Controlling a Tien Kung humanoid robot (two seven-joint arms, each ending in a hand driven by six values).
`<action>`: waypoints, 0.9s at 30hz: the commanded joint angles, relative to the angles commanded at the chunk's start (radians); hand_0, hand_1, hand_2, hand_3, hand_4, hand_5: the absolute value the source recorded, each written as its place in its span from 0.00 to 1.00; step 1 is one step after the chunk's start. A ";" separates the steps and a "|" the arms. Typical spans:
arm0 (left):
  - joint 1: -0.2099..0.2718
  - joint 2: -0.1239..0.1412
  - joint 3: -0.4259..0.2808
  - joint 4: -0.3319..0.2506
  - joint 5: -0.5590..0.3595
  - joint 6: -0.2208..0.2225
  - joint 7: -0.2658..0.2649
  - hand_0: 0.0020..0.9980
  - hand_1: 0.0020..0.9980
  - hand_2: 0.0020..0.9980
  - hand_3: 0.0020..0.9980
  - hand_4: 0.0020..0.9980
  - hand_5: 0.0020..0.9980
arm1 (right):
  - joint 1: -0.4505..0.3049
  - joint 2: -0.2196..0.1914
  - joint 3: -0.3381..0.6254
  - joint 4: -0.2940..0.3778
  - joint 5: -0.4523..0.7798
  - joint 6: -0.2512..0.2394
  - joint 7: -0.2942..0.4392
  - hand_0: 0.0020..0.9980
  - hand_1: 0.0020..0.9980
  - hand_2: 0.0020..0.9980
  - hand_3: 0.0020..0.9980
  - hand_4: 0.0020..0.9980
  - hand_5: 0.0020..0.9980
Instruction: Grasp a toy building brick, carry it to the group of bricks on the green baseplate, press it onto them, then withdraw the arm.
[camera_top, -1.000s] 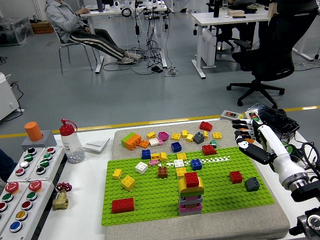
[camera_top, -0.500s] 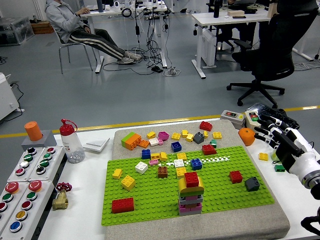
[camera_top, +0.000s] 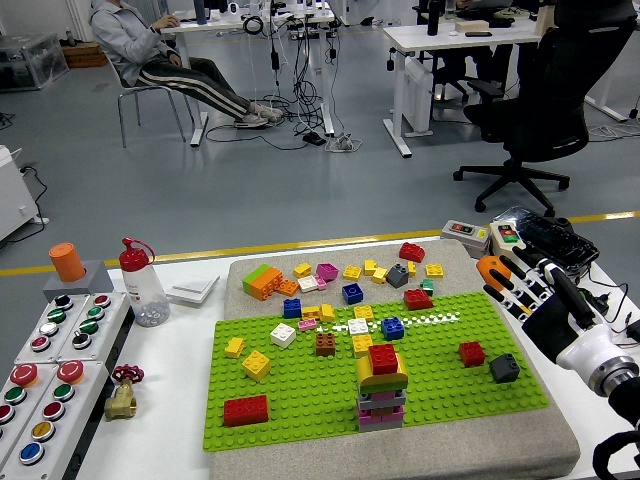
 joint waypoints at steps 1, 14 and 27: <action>0.001 0.000 -0.001 0.000 0.001 0.000 0.000 0.63 0.60 0.61 0.42 0.28 0.93 | 0.000 0.000 -0.001 0.000 0.014 0.003 0.001 0.76 0.76 0.77 0.73 0.48 0.40; -0.002 0.002 0.001 0.001 -0.005 0.005 -0.003 0.63 0.60 0.61 0.43 0.28 0.93 | 0.002 0.003 -0.001 -0.002 0.048 0.009 0.003 0.78 0.76 0.77 0.73 0.49 0.41; -0.007 0.004 0.001 0.002 -0.007 0.004 -0.006 0.63 0.60 0.61 0.42 0.28 0.93 | 0.000 0.010 0.026 -0.019 -0.098 0.043 0.045 0.85 0.80 0.79 0.73 0.49 0.42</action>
